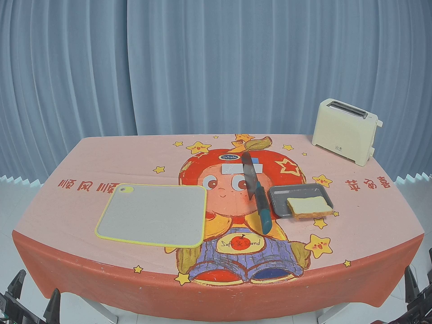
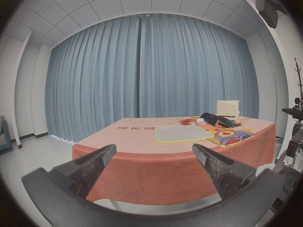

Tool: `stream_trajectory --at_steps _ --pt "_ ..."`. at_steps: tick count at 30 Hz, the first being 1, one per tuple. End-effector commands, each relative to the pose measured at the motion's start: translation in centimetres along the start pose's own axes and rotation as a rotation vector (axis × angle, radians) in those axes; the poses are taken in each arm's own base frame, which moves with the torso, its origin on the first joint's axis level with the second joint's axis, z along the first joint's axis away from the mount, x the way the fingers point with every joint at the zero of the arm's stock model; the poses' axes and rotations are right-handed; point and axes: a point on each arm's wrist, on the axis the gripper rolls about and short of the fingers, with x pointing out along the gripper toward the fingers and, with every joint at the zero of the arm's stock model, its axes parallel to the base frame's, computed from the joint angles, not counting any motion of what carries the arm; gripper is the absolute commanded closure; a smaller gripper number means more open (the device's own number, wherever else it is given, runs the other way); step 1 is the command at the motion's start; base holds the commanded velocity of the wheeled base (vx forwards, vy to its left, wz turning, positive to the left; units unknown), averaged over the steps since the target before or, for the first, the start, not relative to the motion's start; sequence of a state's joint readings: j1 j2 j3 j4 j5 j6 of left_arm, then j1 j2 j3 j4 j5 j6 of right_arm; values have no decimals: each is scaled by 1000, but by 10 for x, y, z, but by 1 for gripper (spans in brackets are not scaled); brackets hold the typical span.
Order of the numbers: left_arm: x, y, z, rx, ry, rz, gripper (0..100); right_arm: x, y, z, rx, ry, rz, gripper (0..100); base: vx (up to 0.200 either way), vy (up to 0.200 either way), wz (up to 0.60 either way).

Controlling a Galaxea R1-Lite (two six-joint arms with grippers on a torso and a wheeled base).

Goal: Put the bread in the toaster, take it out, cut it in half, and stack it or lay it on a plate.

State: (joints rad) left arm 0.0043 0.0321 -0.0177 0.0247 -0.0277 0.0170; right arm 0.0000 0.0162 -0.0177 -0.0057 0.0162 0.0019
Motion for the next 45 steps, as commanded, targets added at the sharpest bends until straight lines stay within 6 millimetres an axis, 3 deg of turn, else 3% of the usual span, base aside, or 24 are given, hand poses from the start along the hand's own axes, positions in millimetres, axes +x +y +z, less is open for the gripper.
stream_trajectory --at_steps 1,28,34,45 --pt "1 0 -2 0 10 0 0 0 0 -5 0 1 1 0 0 0 0" --pt "1 0 -2 0 10 0 0 0 0 -5 -2 1 -9 0 0 0 0" --pt "1 0 -2 0 10 0 0 -1 0 10 1 -148 -6 0 0 0 0" --pt "1 0 -2 0 10 0 0 -1 0 8 -7 -125 -9 0 0 0 0"
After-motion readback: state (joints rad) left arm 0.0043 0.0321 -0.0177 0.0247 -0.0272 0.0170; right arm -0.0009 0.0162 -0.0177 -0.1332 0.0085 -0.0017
